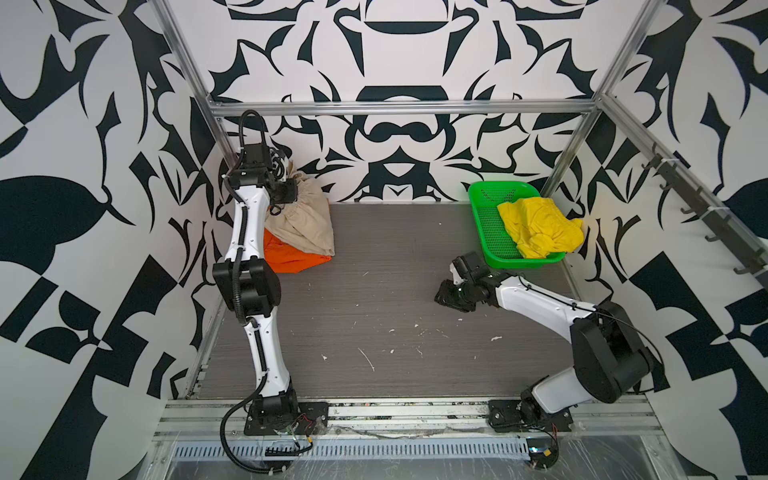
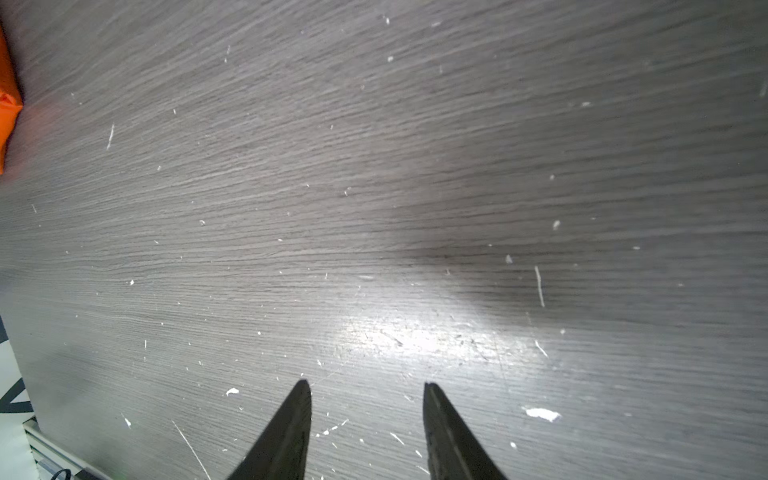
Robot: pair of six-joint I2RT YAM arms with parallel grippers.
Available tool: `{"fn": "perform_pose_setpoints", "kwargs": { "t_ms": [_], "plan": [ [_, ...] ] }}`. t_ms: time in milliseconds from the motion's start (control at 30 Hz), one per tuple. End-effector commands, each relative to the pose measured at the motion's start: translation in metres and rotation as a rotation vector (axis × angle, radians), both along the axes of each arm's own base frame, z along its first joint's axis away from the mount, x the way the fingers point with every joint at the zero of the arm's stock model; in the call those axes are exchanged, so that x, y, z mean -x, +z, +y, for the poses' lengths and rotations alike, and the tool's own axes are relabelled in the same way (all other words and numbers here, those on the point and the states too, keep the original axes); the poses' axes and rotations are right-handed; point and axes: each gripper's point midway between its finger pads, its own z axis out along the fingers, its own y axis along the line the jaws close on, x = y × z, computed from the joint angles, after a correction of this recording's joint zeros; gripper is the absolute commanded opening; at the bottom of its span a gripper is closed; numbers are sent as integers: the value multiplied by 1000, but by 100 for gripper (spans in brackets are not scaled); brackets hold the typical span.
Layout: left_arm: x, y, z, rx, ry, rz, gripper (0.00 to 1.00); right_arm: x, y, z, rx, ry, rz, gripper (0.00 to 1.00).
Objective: Fold and stack the shorts
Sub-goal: 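Lift the folded shorts with the left gripper toward the orange shorts while right withdraws, then lower the beige shorts onto the orange shorts with the left gripper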
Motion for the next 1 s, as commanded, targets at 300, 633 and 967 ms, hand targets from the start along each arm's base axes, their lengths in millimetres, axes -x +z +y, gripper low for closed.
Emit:
{"fn": "perform_pose_setpoints", "kwargs": {
  "t_ms": [300,633,967],
  "plan": [
    [4,-68,46,130,60,137,8,3,-3,2,-2,-2,22,48],
    [14,-144,111,39,263,308,61,4,-8,2,1,-1,35,48],
    [25,-32,103,17,347,109,78,-9,8,10,-19,4,-5,48]
  ]
}}
